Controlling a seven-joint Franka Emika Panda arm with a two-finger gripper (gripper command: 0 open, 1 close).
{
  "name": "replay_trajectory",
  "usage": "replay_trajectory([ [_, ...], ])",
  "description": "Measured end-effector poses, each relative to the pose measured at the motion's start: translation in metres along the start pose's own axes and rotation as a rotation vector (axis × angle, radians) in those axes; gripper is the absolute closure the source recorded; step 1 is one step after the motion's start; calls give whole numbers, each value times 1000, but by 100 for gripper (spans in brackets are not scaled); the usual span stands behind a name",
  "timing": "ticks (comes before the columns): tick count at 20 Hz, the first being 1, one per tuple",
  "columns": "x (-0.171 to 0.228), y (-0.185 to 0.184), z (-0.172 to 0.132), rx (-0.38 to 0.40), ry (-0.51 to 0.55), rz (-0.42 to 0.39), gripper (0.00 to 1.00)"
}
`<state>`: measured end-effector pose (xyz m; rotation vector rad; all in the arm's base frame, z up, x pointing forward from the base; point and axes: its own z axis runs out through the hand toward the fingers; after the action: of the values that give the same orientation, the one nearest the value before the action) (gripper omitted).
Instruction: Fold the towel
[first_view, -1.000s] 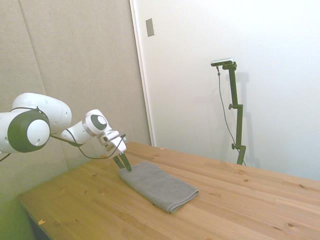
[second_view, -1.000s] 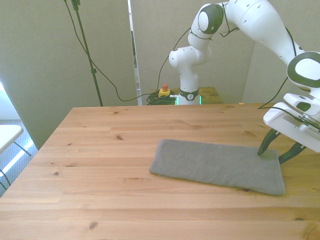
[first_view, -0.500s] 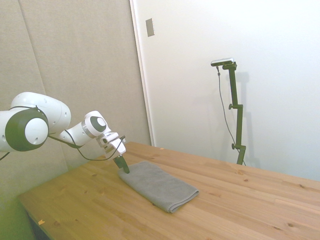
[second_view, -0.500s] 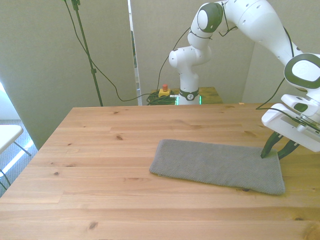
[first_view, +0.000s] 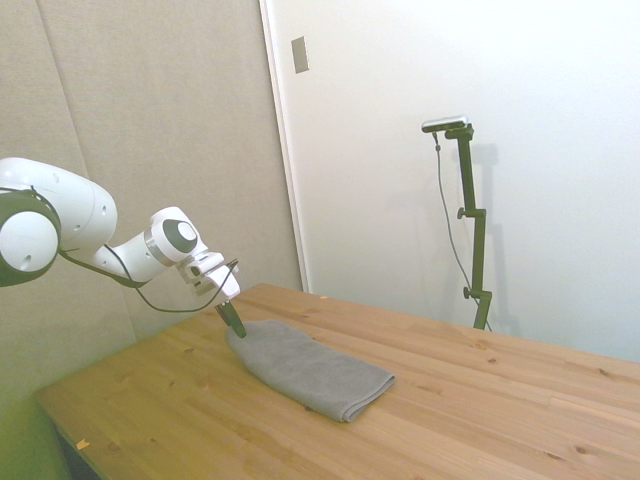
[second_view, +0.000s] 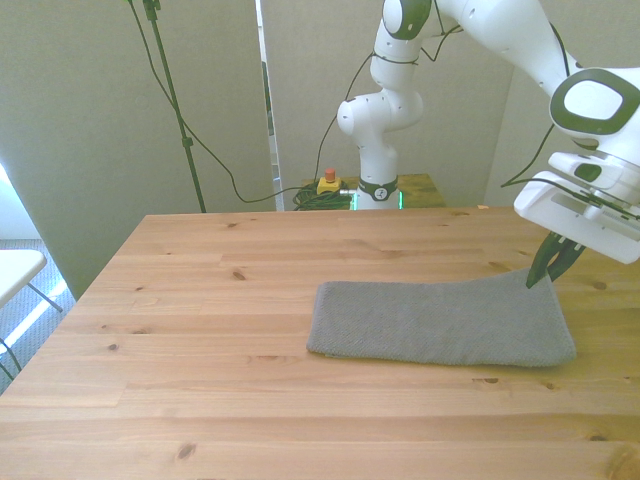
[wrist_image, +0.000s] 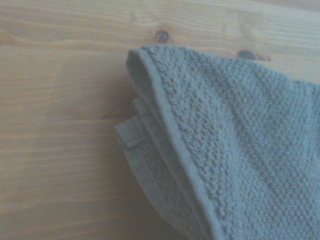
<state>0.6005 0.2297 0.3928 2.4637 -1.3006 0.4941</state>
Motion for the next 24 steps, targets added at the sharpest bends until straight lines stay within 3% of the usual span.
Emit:
replay_trajectory([
  [7,71,48,-18,77,-62,68,100],
  [14,163,129,-32,143,-100,143,100],
  [24,250,211,12,120,-107,246,100],
])
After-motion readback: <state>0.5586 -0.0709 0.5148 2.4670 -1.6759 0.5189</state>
